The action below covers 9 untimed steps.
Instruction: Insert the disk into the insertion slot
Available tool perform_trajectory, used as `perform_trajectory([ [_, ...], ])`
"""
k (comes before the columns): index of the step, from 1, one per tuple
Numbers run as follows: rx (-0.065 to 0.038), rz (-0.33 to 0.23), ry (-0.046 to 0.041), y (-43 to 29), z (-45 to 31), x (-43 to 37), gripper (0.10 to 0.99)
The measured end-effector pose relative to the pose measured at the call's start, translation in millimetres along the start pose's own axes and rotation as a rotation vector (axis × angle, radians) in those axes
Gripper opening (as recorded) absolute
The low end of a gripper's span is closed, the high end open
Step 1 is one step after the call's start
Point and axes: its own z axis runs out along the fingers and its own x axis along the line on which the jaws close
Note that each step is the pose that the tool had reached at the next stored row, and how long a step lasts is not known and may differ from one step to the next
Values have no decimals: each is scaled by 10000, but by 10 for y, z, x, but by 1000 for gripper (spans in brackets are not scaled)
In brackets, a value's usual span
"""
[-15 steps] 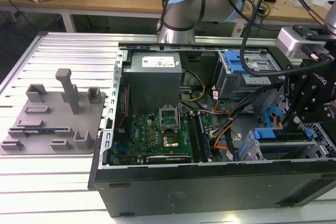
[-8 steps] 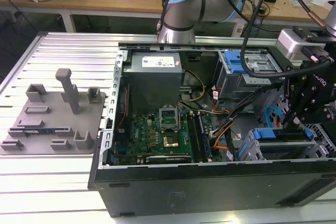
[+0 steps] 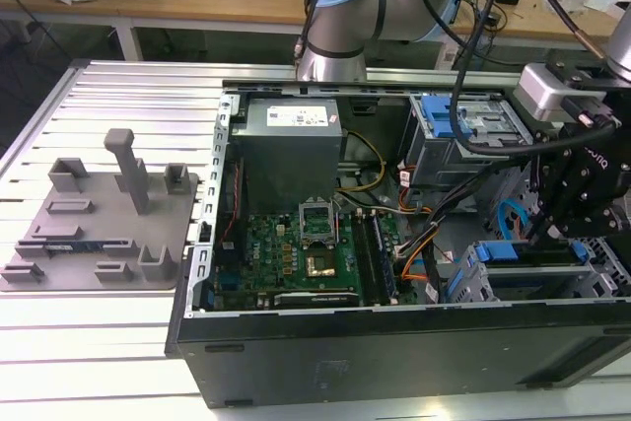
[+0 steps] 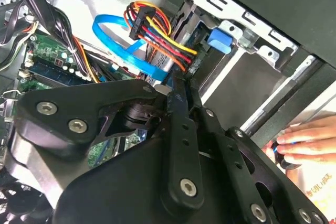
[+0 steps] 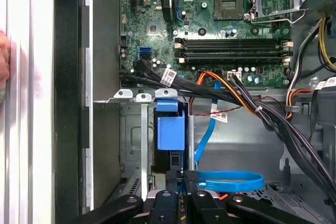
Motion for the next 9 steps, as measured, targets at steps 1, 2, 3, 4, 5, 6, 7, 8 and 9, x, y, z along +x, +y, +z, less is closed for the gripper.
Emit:
perform_trajectory([
  [1, -2, 2, 2, 3, -45, 3, 231],
  [2, -1, 2, 3, 6, -200, 12, 298],
  [3, 1, 3, 5, 7, -248, 13, 298],
  [4, 4, 2, 7, 8, -297, 16, 298],
  [5, 8, 2, 4, 9, -346, 19, 298],
  [6, 9, 3, 6, 10, -378, 22, 286],
  [7, 10, 3, 4, 10, -389, 22, 216],
  [8, 10, 4, 10, 11, -390, 18, 149],
  [9, 11, 4, 29, 12, -391, 11, 149],
])
